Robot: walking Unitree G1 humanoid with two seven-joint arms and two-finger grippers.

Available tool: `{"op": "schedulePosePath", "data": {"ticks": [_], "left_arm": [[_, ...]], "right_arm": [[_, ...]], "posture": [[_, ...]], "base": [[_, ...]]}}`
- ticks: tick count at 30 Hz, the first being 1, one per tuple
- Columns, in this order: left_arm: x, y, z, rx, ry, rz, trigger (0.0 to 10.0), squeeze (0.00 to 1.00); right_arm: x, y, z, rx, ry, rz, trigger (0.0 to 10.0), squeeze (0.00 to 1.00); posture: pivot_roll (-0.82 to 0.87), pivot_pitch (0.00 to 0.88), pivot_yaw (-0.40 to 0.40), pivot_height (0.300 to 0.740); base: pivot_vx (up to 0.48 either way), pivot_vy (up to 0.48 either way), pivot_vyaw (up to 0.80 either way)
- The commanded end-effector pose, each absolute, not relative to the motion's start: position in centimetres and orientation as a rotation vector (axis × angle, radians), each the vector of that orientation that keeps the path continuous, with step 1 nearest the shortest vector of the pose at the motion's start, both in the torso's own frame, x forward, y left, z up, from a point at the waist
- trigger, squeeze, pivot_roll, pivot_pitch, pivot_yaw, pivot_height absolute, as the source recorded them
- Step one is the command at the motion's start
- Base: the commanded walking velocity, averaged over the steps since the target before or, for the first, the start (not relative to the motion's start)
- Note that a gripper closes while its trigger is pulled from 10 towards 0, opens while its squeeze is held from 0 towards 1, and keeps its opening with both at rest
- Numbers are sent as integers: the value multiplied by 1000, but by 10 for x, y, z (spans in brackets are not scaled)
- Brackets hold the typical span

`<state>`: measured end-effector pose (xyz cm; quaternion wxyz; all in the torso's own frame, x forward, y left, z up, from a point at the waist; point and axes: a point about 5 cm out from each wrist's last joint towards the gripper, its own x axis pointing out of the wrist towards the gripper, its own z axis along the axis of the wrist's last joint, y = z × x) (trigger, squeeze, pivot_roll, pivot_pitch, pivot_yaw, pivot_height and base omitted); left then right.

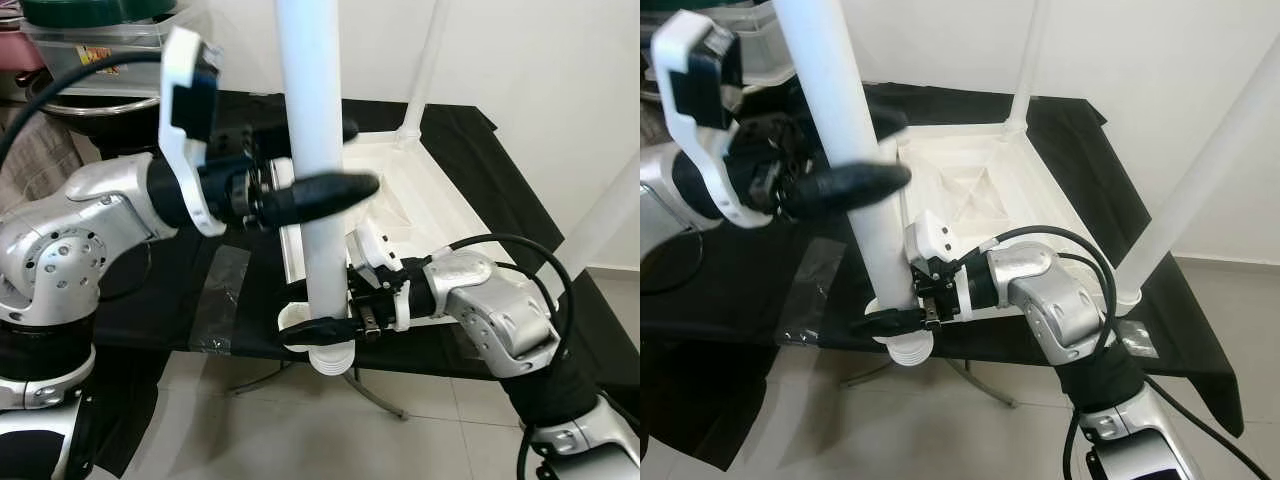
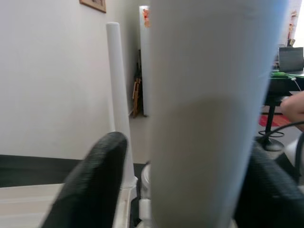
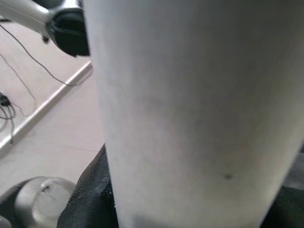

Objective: Building children table

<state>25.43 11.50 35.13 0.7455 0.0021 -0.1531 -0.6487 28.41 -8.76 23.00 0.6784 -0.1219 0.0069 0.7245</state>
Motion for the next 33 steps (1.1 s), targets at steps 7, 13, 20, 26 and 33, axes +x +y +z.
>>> {"op": "schedulePosePath", "data": {"ticks": [7, 13, 20, 26, 33], "left_arm": [[257, 114, 353, -1, -325, -1384, 0, 0], [261, 109, 352, -4, -321, -1383, 0, 0], [261, 106, 351, -17, -326, -1394, 0, 0], [261, 104, 350, -36, -329, -1408, 0, 0], [260, 103, 351, -51, -338, -1416, 0, 0]], "right_arm": [[282, -84, 236, -345, -28, 1635, 0, 0], [282, -83, 235, -365, -32, 1634, 0, 0], [288, -77, 236, -361, -60, 1566, 10000, 886], [291, -70, 237, -364, -84, 1536, 10000, 1000], [293, -64, 235, -371, -96, 1522, 10000, 0]], "posture": [[95, 72, -55, 740], [91, 70, -53, 740], [91, 64, -53, 740], [97, 59, -56, 740], [99, 58, -57, 740]], "base": [[0, 0, 0], [0, 0, 0], [0, 0, 0], [0, 0, 0], [0, 0, 0]]}}
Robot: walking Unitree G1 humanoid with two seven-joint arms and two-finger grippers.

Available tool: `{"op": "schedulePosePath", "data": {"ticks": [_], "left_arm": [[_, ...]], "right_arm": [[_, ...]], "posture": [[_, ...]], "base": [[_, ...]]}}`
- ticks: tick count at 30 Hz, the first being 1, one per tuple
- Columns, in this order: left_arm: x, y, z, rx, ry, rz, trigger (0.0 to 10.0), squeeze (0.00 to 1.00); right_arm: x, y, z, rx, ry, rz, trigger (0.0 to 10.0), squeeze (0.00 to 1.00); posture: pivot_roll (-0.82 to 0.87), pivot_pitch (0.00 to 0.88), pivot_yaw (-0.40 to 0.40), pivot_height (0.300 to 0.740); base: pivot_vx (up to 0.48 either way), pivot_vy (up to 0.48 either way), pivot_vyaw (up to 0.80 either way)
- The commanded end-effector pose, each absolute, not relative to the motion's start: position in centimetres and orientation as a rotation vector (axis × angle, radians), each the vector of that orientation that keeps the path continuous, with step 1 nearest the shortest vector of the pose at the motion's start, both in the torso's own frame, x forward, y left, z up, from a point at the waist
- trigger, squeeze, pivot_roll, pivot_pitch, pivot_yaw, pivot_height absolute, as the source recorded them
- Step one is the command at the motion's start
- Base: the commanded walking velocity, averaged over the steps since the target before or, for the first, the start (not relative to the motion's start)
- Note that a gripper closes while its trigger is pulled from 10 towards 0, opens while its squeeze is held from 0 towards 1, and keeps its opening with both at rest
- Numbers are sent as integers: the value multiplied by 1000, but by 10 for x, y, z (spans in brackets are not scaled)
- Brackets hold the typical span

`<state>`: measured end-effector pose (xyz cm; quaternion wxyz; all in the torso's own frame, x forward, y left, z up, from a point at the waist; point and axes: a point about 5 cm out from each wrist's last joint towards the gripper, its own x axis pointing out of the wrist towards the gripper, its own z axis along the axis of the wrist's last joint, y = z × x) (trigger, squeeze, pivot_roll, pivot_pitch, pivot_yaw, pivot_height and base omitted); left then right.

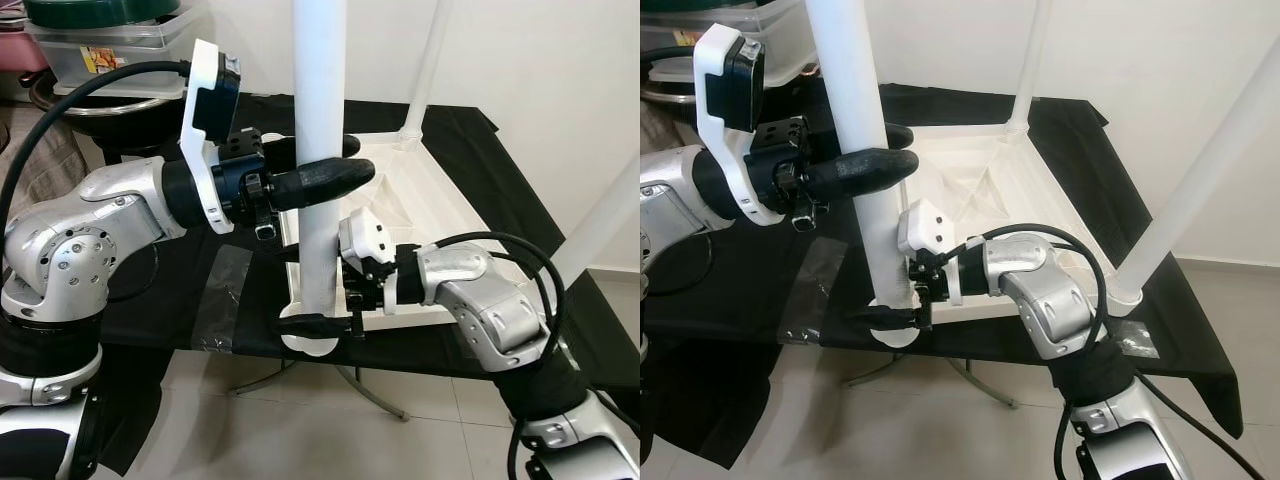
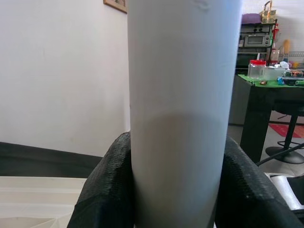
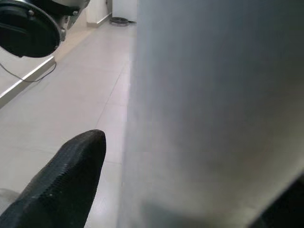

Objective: Building children table

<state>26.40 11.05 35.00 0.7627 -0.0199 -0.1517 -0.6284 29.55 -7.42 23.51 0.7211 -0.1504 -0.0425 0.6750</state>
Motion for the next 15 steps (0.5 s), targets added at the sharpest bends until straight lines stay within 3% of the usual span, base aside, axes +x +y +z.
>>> {"op": "schedulePosePath", "data": {"ticks": [1, 5, 6, 15], "left_arm": [[260, 102, 352, -54, -341, -1418, 0, 0], [260, 102, 352, -56, -344, -1418, 0, 0], [260, 102, 352, -58, -346, -1417, 0, 0], [261, 101, 355, -77, -371, -1405, 0, 0]], "right_arm": [[293, -62, 235, -364, -97, 1523, 10000, 0], [293, -59, 235, -345, -99, 1527, 10000, 0], [295, -57, 236, -323, -103, 1514, 0, 0], [298, -46, 243, -127, -159, 1455, 0, 0]], "posture": [[99, 59, -56, 740], [99, 60, -56, 740], [99, 61, -54, 740], [93, 63, -51, 740]], "base": [[0, 0, 0], [0, 0, 0], [0, 0, 0], [0, 0, 0]]}}
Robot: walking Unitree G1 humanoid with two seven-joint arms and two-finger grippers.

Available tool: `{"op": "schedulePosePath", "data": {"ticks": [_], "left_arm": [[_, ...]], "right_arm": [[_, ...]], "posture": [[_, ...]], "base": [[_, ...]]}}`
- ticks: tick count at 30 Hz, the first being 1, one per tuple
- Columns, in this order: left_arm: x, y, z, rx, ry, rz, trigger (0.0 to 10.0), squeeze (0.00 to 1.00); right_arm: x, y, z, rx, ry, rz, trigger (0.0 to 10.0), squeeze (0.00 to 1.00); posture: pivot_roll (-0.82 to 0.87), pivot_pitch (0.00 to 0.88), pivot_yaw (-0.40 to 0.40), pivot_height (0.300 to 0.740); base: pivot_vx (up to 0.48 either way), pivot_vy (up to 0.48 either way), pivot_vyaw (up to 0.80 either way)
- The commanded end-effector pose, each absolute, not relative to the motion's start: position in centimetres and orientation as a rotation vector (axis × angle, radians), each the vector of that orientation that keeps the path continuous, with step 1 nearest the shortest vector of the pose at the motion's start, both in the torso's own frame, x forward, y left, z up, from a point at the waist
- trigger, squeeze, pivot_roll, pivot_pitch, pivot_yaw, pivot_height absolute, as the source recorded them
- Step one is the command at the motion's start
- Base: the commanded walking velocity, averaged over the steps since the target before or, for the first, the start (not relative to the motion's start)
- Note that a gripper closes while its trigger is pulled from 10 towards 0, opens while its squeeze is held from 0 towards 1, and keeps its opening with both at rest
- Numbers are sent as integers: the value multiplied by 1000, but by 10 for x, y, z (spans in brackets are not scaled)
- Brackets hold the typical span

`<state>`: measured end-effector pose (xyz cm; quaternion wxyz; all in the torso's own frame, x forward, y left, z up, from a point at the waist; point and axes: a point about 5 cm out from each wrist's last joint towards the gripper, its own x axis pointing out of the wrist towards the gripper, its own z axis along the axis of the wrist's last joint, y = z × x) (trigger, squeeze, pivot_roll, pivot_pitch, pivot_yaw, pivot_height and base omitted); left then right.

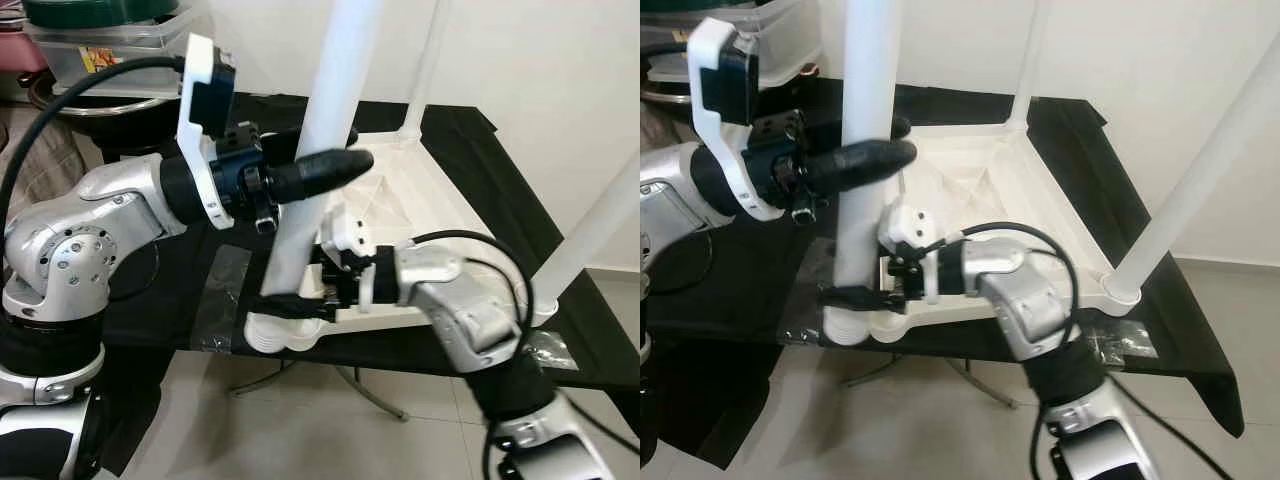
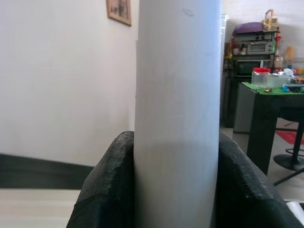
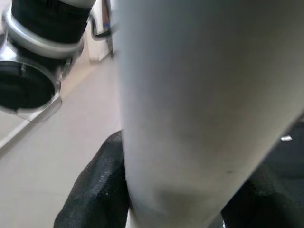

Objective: Building children table

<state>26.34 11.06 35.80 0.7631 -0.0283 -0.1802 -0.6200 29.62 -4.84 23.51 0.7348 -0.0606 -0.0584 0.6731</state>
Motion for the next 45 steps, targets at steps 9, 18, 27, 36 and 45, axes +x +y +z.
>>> {"op": "schedulePosePath", "data": {"ticks": [9, 18, 27, 36, 45], "left_arm": [[262, 101, 358, -92, -392, -1393, 0, 0], [261, 104, 361, -102, -411, -1379, 0, 0], [259, 106, 366, -104, -427, -1385, 0, 0], [262, 103, 369, -114, -437, -1389, 0, 0], [262, 99, 370, -149, -443, -1409, 0, 0]], "right_arm": [[292, -43, 245, 11, -247, 1445, 0, 0], [293, -48, 250, 95, -276, 1428, 10000, 1000], [291, -52, 252, 41, -308, 1446, 10000, 0], [293, -48, 249, 41, -303, 1437, 10000, 0], [300, -40, 247, 80, -314, 1397, 0, 0]], "posture": [[95, 64, -46, 740], [101, 66, -44, 740], [107, 66, -40, 740], [119, 69, -41, 740], [124, 69, -41, 740]], "base": [[0, 0, 0], [0, 0, 0], [0, 0, 0], [0, 0, 0], [0, 0, 0]]}}
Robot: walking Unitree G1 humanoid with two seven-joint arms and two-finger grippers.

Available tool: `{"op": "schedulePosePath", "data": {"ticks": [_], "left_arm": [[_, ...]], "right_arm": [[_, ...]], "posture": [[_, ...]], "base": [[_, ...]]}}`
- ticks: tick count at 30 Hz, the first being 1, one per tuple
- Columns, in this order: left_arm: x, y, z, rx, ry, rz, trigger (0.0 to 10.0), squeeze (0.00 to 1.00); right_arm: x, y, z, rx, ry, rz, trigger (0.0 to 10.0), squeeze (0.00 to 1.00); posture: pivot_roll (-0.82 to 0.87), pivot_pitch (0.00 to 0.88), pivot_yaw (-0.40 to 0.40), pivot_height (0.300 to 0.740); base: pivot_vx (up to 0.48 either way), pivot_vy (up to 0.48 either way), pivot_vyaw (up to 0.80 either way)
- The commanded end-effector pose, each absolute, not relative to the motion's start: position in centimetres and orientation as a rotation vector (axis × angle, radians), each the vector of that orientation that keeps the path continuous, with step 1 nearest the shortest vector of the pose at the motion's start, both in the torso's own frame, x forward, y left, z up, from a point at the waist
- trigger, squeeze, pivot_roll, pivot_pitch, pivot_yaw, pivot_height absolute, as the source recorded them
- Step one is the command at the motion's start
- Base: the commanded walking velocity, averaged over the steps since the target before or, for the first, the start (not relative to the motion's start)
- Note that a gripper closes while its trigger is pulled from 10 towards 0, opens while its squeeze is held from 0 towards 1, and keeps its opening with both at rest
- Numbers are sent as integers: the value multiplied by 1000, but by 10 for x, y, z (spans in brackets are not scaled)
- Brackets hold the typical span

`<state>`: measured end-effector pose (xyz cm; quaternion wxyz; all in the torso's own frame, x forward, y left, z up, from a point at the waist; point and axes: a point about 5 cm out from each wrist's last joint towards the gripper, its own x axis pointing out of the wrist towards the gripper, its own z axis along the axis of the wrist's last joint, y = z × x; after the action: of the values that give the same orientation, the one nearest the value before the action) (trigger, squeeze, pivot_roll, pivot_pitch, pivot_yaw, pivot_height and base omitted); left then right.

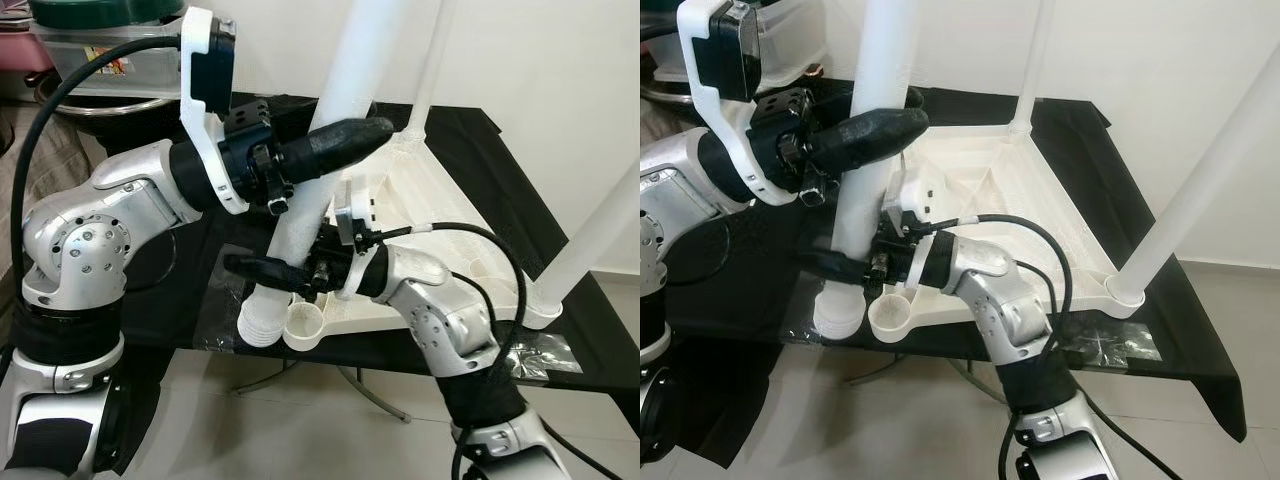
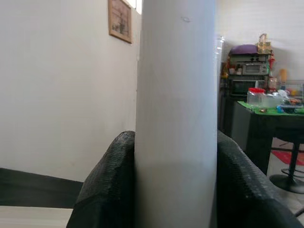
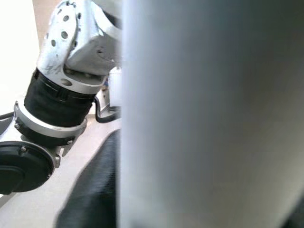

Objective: Building children table

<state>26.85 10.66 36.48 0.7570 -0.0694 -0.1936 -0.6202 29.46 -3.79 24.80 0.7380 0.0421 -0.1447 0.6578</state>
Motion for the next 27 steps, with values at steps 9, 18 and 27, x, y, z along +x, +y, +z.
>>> {"op": "schedulePosePath", "data": {"ticks": [9, 18, 27], "left_arm": [[258, 87, 369, -181, -446, -1442, 0, 0], [263, 89, 371, -145, -476, -1393, 10000, 1000], [269, 115, 377, -152, -522, -1306, 10000, 1000]], "right_arm": [[304, -37, 245, 74, -317, 1390, 0, 0], [306, -44, 244, 36, -315, 1372, 0, 0], [315, -62, 254, 16, -342, 1273, 0, 0]], "posture": [[117, 65, -43, 740], [110, 57, -43, 740], [103, 60, -42, 740]], "base": [[0, 0, 0], [0, 0, 0], [0, 0, 0]]}}
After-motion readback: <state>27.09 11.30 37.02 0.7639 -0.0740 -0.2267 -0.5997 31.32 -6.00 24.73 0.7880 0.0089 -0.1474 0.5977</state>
